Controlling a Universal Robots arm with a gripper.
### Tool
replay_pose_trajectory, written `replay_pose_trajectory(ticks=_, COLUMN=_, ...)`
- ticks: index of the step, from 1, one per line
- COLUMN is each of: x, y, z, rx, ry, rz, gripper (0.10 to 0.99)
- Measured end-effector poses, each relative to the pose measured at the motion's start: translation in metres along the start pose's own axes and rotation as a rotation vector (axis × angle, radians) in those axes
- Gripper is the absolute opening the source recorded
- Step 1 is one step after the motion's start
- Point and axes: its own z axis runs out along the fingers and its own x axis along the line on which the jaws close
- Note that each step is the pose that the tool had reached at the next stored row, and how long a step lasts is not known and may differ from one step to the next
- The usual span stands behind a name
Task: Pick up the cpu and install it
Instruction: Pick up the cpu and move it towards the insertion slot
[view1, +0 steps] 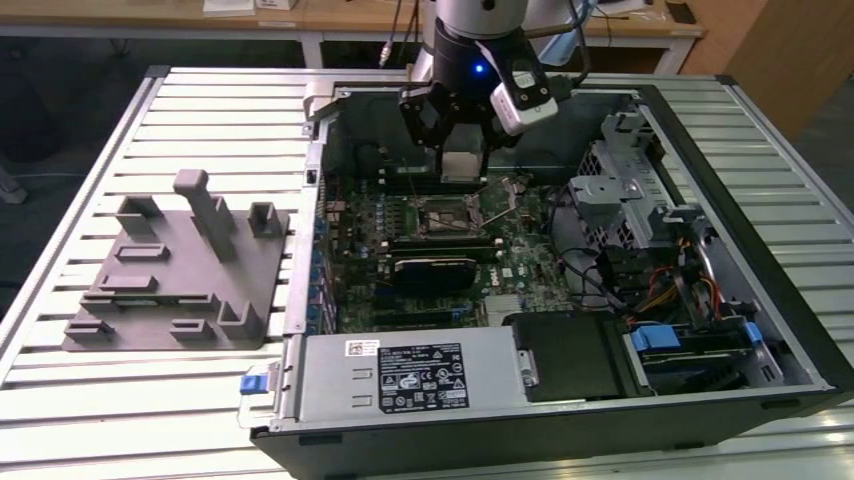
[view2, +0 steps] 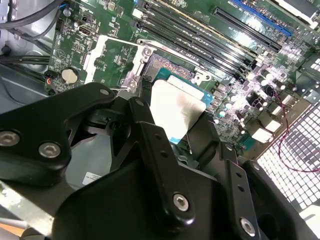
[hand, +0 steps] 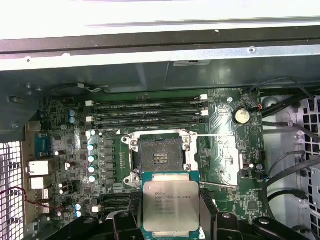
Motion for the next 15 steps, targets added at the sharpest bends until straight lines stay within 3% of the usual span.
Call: replay_pose_trajectory(ticks=15, x=0.0001, y=0.0, z=0.006, rx=0.0, ry=0.0, rz=0.0, gripper=0.541)
